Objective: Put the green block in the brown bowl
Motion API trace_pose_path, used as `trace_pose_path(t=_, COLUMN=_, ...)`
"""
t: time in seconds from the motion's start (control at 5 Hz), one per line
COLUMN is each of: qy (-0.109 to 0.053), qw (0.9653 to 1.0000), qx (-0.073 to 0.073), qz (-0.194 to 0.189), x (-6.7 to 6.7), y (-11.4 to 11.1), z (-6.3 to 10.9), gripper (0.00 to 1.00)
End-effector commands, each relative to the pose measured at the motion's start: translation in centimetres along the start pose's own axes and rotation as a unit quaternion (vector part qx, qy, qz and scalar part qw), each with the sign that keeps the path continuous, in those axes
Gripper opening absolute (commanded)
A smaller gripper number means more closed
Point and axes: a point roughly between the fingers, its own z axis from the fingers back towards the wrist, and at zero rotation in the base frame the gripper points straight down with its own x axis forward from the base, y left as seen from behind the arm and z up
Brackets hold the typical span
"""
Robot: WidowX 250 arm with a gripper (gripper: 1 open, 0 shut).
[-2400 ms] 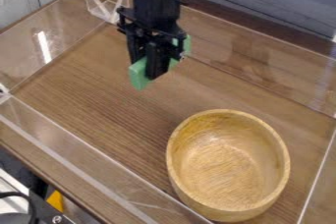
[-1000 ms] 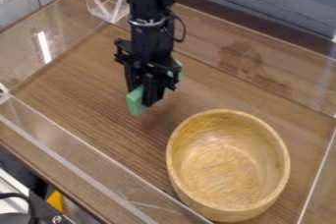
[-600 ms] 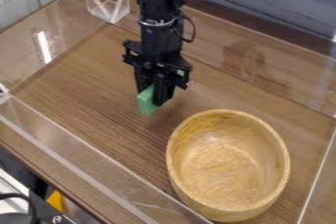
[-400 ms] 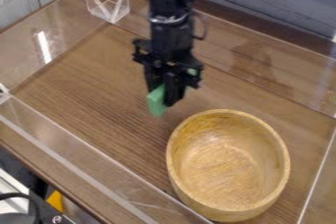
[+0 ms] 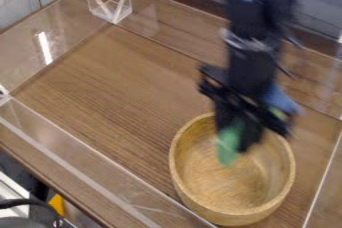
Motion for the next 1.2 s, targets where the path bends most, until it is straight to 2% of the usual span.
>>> trace_pose_path(t=0.0, qy=-0.044, qw=0.9988, qx=-0.008, qz=0.02, x=-1.8, y=0.9, z=1.5, gripper=0.0)
trace_pose_path(t=0.2, qy=-0.045, qw=0.9988, qx=-0.01, qz=-0.017, x=-3.0, y=0.6, z=0.3, gripper=0.0)
trace_pose_path(t=0.4, qy=-0.047, qw=0.9978, qx=-0.009, qz=-0.046, x=-3.3, y=0.4, z=-0.5, gripper=0.0)
trace_pose_path(t=0.8, qy=-0.057, qw=0.9971, qx=-0.014, qz=-0.049, x=-2.1, y=1.1, z=-1.0, gripper=0.0)
trace_pose_path(t=1.0, qy=-0.06, qw=0.9971, qx=-0.017, qz=-0.044, x=-1.8, y=1.3, z=0.3, gripper=0.0)
